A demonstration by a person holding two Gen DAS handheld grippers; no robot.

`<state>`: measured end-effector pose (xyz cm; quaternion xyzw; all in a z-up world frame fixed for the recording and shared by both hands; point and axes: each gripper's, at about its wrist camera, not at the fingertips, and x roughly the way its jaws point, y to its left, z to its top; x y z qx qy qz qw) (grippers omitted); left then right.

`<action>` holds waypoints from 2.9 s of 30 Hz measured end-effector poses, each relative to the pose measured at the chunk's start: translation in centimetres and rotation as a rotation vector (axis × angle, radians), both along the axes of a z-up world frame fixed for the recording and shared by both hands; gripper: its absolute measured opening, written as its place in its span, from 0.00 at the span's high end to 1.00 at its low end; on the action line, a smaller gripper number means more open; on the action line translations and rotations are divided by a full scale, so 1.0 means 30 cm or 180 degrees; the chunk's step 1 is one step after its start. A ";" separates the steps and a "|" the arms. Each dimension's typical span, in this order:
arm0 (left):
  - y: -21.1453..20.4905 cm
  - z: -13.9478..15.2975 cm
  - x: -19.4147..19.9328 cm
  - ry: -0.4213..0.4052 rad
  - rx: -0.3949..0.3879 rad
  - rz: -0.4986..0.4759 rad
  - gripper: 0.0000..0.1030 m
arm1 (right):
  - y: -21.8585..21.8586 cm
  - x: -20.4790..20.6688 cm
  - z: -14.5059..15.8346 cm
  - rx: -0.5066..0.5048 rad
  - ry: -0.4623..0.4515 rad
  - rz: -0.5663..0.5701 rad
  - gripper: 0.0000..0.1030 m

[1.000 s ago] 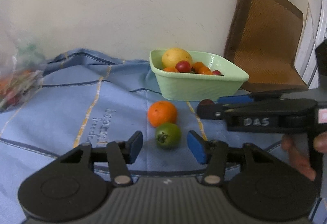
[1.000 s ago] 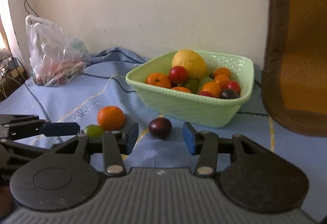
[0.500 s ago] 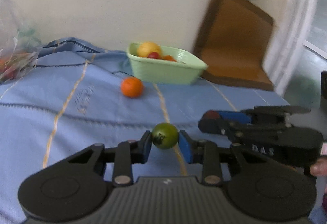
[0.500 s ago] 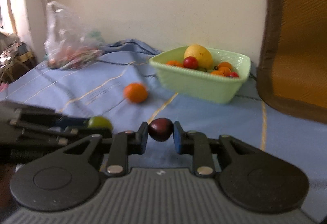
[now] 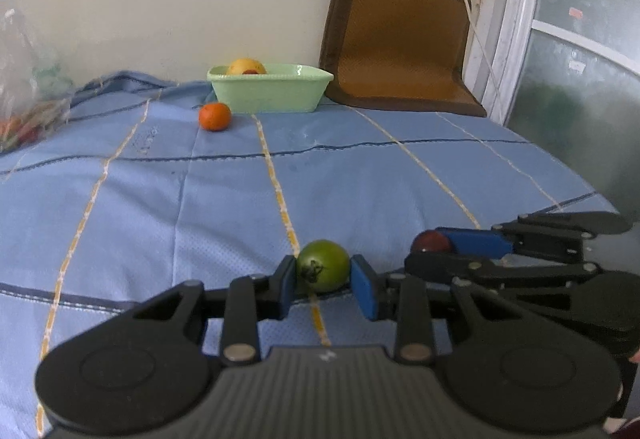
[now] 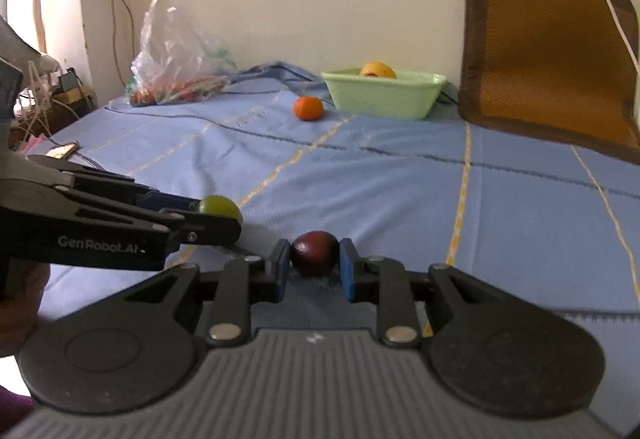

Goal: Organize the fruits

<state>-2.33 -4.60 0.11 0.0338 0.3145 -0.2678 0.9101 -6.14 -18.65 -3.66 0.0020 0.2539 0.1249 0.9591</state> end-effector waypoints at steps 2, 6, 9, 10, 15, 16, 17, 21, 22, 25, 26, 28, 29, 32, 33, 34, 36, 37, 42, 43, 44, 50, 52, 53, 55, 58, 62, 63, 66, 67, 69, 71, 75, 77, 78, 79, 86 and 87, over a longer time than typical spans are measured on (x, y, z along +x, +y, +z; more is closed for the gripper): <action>-0.008 -0.004 -0.007 -0.0051 0.0039 0.0023 0.69 | 0.010 -0.007 -0.008 -0.0059 -0.0067 -0.0010 0.71; -0.020 -0.005 -0.020 -0.0115 0.0110 0.0038 0.68 | 0.015 -0.016 -0.008 -0.0096 -0.0084 -0.0018 0.70; -0.029 -0.007 -0.018 -0.0142 0.0168 0.0090 0.62 | 0.014 -0.025 -0.008 -0.0099 -0.0088 -0.0014 0.68; -0.029 -0.007 -0.016 -0.0140 0.0169 0.0099 0.61 | 0.013 -0.028 -0.008 -0.0093 -0.0088 -0.0010 0.68; -0.037 -0.009 -0.006 -0.0149 0.0195 0.0118 0.58 | 0.011 -0.028 -0.011 -0.0045 -0.0084 -0.0011 0.67; -0.038 -0.010 -0.005 -0.0153 0.0201 0.0117 0.58 | 0.010 -0.028 -0.011 -0.0038 -0.0083 -0.0010 0.67; -0.039 -0.010 -0.005 -0.0156 0.0206 0.0116 0.58 | 0.010 -0.029 -0.012 -0.0032 -0.0082 -0.0010 0.67; -0.040 -0.011 -0.007 -0.0169 0.0222 0.0112 0.58 | 0.009 -0.030 -0.012 -0.0027 -0.0080 -0.0007 0.67; -0.039 -0.012 -0.006 -0.0173 0.0229 0.0107 0.58 | 0.009 -0.030 -0.012 -0.0024 -0.0078 -0.0007 0.67; -0.040 -0.012 -0.008 -0.0179 0.0238 0.0102 0.58 | 0.009 -0.031 -0.011 -0.0010 -0.0074 -0.0008 0.67; -0.040 -0.012 -0.008 -0.0179 0.0238 0.0101 0.58 | 0.009 -0.031 -0.011 -0.0005 -0.0073 -0.0007 0.67; -0.040 -0.012 -0.008 -0.0179 0.0238 0.0102 0.58 | 0.009 -0.032 -0.010 -0.0001 -0.0071 -0.0008 0.67; -0.040 -0.012 -0.008 -0.0179 0.0238 0.0102 0.58 | 0.008 -0.032 -0.011 -0.0002 -0.0072 -0.0007 0.67; -0.039 -0.012 -0.008 -0.0179 0.0237 0.0100 0.58 | 0.008 -0.031 -0.010 -0.0001 -0.0069 -0.0005 0.67; -0.040 -0.012 -0.008 -0.0179 0.0236 0.0101 0.57 | 0.008 -0.032 -0.010 -0.0001 -0.0068 -0.0005 0.67; -0.040 -0.012 -0.008 -0.0179 0.0235 0.0102 0.57 | 0.007 -0.031 -0.010 -0.0001 -0.0067 -0.0003 0.67; -0.040 -0.012 -0.008 -0.0178 0.0232 0.0102 0.57 | 0.007 -0.031 -0.010 0.0000 -0.0066 0.0000 0.67; -0.039 -0.012 -0.009 -0.0178 0.0229 0.0100 0.57 | 0.006 -0.030 -0.010 0.0000 -0.0064 0.0003 0.67; -0.038 -0.012 -0.009 -0.0173 0.0216 0.0096 0.57 | 0.005 -0.030 -0.011 0.0001 -0.0062 0.0006 0.67; -0.037 -0.012 -0.008 -0.0173 0.0216 0.0096 0.57 | 0.005 -0.029 -0.012 0.0002 -0.0061 0.0008 0.67; -0.038 -0.012 -0.008 -0.0172 0.0213 0.0096 0.56 | 0.005 -0.029 -0.012 0.0002 -0.0061 0.0009 0.67; -0.035 -0.013 -0.007 -0.0169 0.0201 0.0093 0.56 | 0.004 -0.029 -0.013 0.0002 -0.0059 0.0012 0.67; -0.036 -0.014 -0.007 -0.0168 0.0199 0.0096 0.56 | 0.004 -0.029 -0.014 0.0003 -0.0058 0.0013 0.67; -0.036 -0.014 -0.007 -0.0168 0.0199 0.0095 0.56 | 0.004 -0.029 -0.014 0.0003 -0.0058 0.0012 0.67; -0.034 -0.015 -0.006 -0.0165 0.0194 0.0090 0.56 | 0.004 -0.029 -0.014 0.0003 -0.0058 0.0011 0.67; -0.036 -0.015 -0.006 -0.0165 0.0193 0.0090 0.55 | 0.004 -0.030 -0.014 0.0009 -0.0057 0.0000 0.67; -0.037 -0.014 -0.007 -0.0165 0.0195 0.0095 0.55 | 0.005 -0.031 -0.011 -0.0002 -0.0058 -0.0023 0.67; -0.037 -0.015 -0.007 -0.0164 0.0193 0.0094 0.55 | 0.007 -0.032 -0.011 -0.0007 -0.0057 -0.0028 0.67; -0.038 -0.015 -0.006 -0.0160 0.0182 0.0087 0.55 | 0.013 -0.036 -0.010 -0.0037 -0.0061 -0.0050 0.64; -0.036 -0.014 -0.006 -0.0159 0.0178 0.0082 0.54 | 0.013 -0.037 -0.010 -0.0040 -0.0059 -0.0066 0.62; -0.040 -0.014 -0.007 -0.0159 0.0178 0.0078 0.54 | 0.008 -0.039 -0.011 -0.0014 -0.0052 -0.0075 0.61; -0.040 -0.014 -0.007 -0.0158 0.0176 0.0077 0.54 | 0.008 -0.039 -0.012 -0.0013 -0.0054 -0.0080 0.61; -0.039 -0.013 -0.006 -0.0157 0.0173 0.0081 0.54 | 0.010 -0.040 -0.012 -0.0025 -0.0061 -0.0087 0.61; -0.039 -0.013 -0.007 -0.0158 0.0169 0.0083 0.54 | 0.010 -0.041 -0.013 -0.0026 -0.0063 -0.0086 0.61; -0.040 -0.014 -0.007 -0.0160 0.0171 0.0085 0.54 | 0.010 -0.041 -0.013 -0.0027 -0.0064 -0.0084 0.61; -0.042 -0.014 -0.007 -0.0162 0.0172 0.0088 0.54 | 0.011 -0.042 -0.013 -0.0026 -0.0063 -0.0083 0.61; -0.032 -0.014 -0.007 -0.0163 0.0154 0.0111 0.54 | 0.011 -0.044 -0.013 -0.0021 -0.0063 -0.0085 0.61; -0.031 -0.014 -0.008 -0.0165 0.0152 0.0114 0.54 | 0.011 -0.043 -0.013 -0.0019 -0.0062 -0.0082 0.61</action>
